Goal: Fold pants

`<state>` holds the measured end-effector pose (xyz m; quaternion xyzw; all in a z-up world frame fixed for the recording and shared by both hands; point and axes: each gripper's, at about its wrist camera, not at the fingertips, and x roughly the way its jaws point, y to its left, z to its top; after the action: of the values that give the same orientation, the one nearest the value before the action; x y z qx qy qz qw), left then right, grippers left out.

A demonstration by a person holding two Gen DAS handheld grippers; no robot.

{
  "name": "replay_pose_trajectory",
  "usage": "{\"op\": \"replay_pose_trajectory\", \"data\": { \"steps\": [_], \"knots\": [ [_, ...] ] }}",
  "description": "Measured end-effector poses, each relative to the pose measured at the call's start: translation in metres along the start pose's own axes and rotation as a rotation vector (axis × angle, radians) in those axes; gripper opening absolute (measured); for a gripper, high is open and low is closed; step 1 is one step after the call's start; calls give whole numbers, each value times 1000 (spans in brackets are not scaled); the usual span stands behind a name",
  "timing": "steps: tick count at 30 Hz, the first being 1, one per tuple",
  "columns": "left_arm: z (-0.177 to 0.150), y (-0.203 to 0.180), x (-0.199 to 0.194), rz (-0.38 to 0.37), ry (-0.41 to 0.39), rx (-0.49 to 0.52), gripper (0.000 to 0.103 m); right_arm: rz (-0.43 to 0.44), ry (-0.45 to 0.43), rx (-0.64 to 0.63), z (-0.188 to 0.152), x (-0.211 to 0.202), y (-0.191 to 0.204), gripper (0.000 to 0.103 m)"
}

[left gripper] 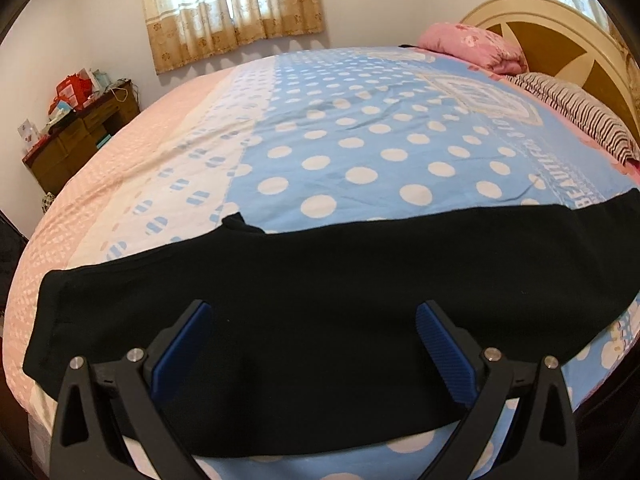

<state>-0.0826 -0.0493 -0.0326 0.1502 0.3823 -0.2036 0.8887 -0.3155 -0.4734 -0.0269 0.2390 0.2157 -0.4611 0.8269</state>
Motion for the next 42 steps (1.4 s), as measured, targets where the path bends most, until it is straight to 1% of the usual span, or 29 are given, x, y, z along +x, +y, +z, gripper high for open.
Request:
{"op": "replay_pose_trajectory", "data": {
  "steps": [4,6,8,10,11,14,15,16,17,18,21,23,25,27,31,33,35,37,39,40,42],
  "knots": [
    [0,-2,-1,13,0,16,103,21,29,-15,-4,-3,3,59],
    [-1,-1,0,13,5,9,103,29,54,-57,-9,-5,10,52],
    [-1,0,2,9,10,-2,103,10,60,-105,-12,-4,16,36],
    [-2,1,3,3,16,-9,103,14,69,-128,-14,-2,17,27],
    [-2,0,3,0,17,-10,103,27,75,-123,-13,-1,16,20],
    [-4,1,2,-5,12,-10,103,61,90,-97,-7,-4,16,13],
    [-4,2,1,-4,8,-10,103,100,59,-90,-3,-13,20,13],
    [-4,5,0,-1,5,-13,103,126,34,-97,-1,-21,25,13],
    [-5,6,-1,3,2,-16,103,179,-6,-122,3,-35,38,13],
    [-5,11,-2,8,-2,-23,103,221,-28,-147,5,-45,49,13],
    [-4,27,-6,31,-18,-64,103,391,-84,-287,2,-79,106,13],
    [-4,37,-7,41,-22,-94,103,487,-101,-388,-11,-95,148,13],
    [-3,49,-7,54,-24,-131,103,603,-80,-465,-34,-104,189,13],
    [-4,59,-9,62,-30,-157,103,682,-60,-549,-63,-109,227,13],
    [-9,78,-13,90,-37,-190,103,761,-30,-756,-138,-116,285,12],
    [-13,86,-14,101,-37,-199,103,769,-34,-875,-177,-119,303,12],
    [-16,95,-14,115,-33,-210,103,757,-39,-978,-209,-120,314,12],
    [-20,104,-13,125,-25,-227,103,760,3,-1031,-226,-115,319,12],
    [-24,112,-10,129,-15,-245,103,767,82,-1067,-239,-110,322,16],
    [-25,115,-8,130,-10,-252,103,780,101,-1072,-243,-111,321,21],
    [-27,119,-5,131,-2,-263,103,851,134,-1066,-240,-115,320,49]
  ]
}}
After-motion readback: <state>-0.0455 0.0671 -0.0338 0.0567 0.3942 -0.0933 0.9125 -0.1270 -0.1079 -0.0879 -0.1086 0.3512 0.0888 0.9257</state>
